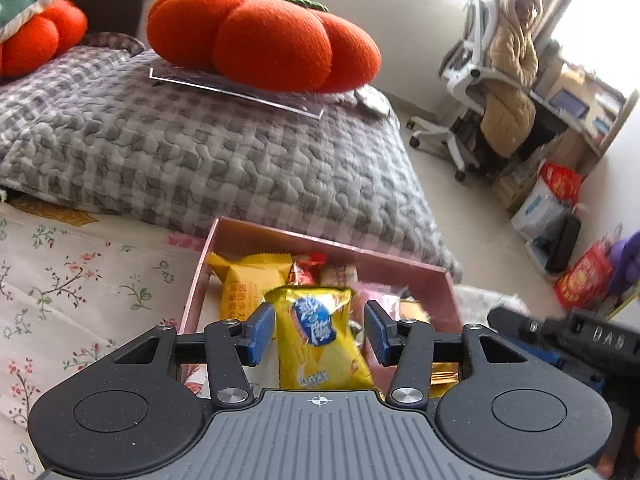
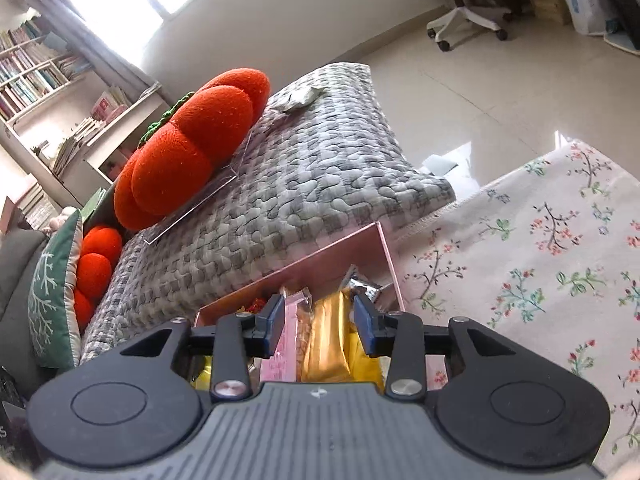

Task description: Organize snacks

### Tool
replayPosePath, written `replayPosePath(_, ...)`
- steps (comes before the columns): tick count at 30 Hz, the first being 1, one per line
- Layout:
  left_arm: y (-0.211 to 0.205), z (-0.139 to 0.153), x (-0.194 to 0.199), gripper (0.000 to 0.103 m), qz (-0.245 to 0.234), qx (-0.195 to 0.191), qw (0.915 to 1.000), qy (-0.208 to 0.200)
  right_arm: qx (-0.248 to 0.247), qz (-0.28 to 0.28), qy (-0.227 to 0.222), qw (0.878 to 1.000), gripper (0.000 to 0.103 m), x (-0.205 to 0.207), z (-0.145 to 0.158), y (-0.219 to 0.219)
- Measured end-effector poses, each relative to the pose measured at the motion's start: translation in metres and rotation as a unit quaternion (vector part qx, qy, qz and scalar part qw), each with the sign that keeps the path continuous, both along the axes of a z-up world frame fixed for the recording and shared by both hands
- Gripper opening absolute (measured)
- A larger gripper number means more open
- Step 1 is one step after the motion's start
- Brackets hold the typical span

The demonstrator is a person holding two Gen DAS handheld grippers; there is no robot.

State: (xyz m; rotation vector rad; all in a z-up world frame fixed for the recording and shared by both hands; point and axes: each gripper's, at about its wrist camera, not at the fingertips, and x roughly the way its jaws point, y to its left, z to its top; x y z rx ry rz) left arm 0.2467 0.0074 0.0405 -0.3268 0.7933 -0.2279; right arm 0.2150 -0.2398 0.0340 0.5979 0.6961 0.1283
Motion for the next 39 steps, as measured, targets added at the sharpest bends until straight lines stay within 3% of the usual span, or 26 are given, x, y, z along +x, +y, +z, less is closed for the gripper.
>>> replayPosePath(6, 0.005, 0.012, -0.011, 0.052, -0.003, -0.014, 0.9999, 0.003, 0.009, 0.005, -0.011, 1.0, 0.043, -0.014, 0.015, -0.003)
replayPosePath(16, 0.017, 0.019, -0.04, 0.052, 0.015, -0.024, 0.9994, 0.021, -0.032, 0.03, 0.001, 0.999, 0.051, -0.045, 0.027, 0.009)
replayPosePath(28, 0.027, 0.018, -0.11, 0.055, 0.061, 0.048, 0.9955, 0.055, -0.078, 0.085, 0.01, 0.993, 0.054, -0.086, 0.026, 0.039)
replayPosePath(39, 0.002, 0.019, -0.158, 0.055, 0.017, 0.116, 0.9925, 0.034, -0.144, 0.114, 0.006, 0.983, 0.06, -0.139, 0.017, 0.066)
